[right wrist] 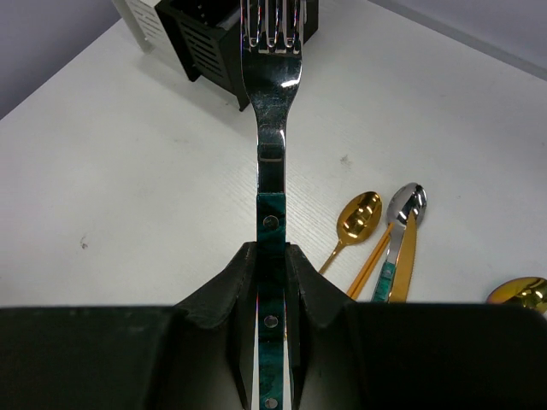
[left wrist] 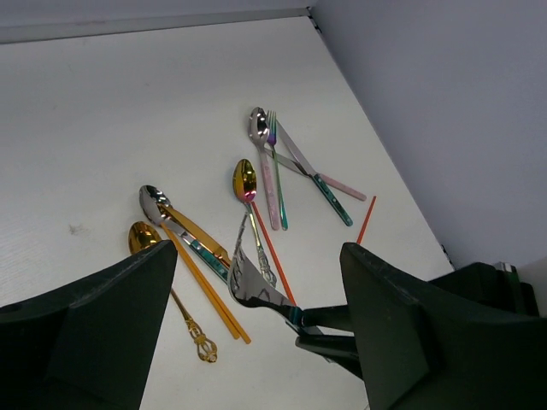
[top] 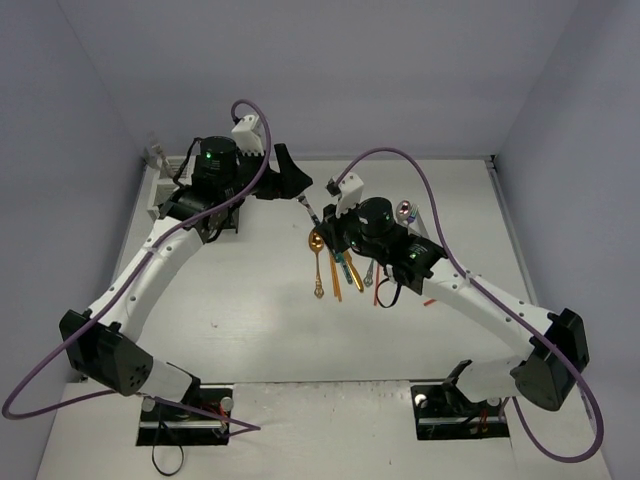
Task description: Sort the eating utensils into containers
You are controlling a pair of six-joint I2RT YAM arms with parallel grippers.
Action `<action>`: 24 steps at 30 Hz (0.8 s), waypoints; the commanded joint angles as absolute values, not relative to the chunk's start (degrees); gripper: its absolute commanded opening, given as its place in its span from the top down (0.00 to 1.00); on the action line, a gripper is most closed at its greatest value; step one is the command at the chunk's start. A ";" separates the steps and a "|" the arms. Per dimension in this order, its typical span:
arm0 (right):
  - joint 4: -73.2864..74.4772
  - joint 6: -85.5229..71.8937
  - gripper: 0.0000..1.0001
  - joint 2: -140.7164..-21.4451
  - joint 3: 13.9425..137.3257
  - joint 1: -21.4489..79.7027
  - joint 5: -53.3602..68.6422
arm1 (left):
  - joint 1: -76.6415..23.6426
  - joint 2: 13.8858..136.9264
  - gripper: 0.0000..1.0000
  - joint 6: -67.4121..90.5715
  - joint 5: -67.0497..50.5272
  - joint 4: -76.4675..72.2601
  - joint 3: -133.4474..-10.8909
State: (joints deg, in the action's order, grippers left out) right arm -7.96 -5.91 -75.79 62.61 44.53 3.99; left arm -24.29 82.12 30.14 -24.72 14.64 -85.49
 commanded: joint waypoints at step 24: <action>-15.32 -8.15 0.30 -73.94 64.74 45.15 3.47 | -25.33 78.60 1.00 18.89 -20.30 7.65 -83.79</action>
State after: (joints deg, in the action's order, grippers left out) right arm -9.93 -7.76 -74.65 62.59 45.06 4.67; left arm -26.84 81.75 22.39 -21.39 10.95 -81.84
